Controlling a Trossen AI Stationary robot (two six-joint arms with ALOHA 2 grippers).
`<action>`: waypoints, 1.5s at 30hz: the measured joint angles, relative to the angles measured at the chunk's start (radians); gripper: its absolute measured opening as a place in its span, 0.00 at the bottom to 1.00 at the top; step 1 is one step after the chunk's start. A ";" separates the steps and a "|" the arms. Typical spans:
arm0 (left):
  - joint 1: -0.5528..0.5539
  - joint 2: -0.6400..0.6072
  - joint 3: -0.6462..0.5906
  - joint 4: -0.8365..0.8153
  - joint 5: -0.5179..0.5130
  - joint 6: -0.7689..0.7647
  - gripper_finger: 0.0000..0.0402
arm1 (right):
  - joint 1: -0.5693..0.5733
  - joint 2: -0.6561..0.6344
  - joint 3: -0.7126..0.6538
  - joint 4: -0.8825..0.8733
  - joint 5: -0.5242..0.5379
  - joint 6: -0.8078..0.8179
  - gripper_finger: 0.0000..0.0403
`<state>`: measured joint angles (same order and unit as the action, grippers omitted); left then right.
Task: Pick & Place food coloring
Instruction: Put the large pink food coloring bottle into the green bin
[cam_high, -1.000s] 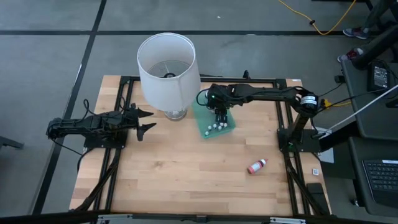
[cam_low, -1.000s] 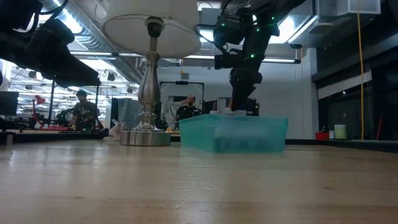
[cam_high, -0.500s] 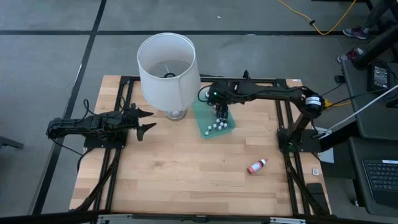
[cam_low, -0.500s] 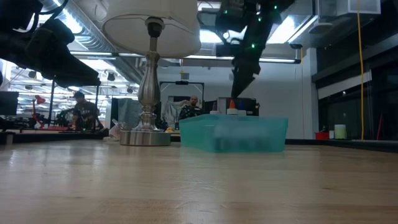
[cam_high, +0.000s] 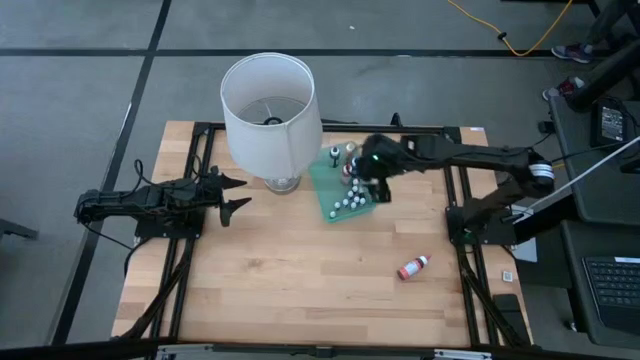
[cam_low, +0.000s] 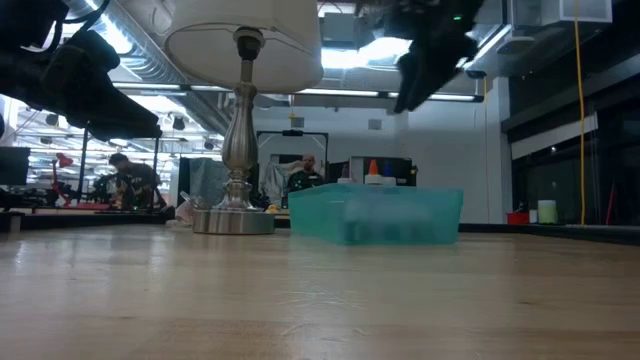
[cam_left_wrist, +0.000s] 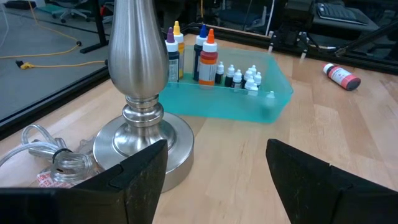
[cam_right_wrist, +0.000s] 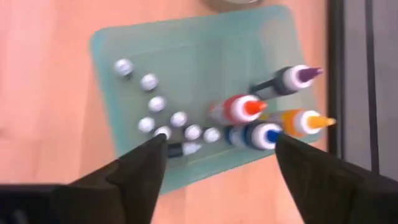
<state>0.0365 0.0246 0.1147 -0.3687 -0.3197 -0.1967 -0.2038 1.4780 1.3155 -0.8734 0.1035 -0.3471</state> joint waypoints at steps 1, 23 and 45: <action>0.000 0.000 0.000 0.000 0.000 0.000 0.67 | 0.014 -0.027 -0.030 0.002 -0.002 -0.001 0.77; 0.000 0.000 0.000 0.000 0.000 0.000 0.67 | 0.403 -0.376 -0.464 -0.331 -0.239 0.429 0.97; 0.000 0.000 0.000 0.000 0.000 0.000 0.66 | 0.752 -0.374 -0.697 -0.080 -0.259 0.824 0.97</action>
<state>0.0367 0.0242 0.1147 -0.3691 -0.3199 -0.1967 0.5477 1.1039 0.6181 -0.9536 -0.1552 0.4769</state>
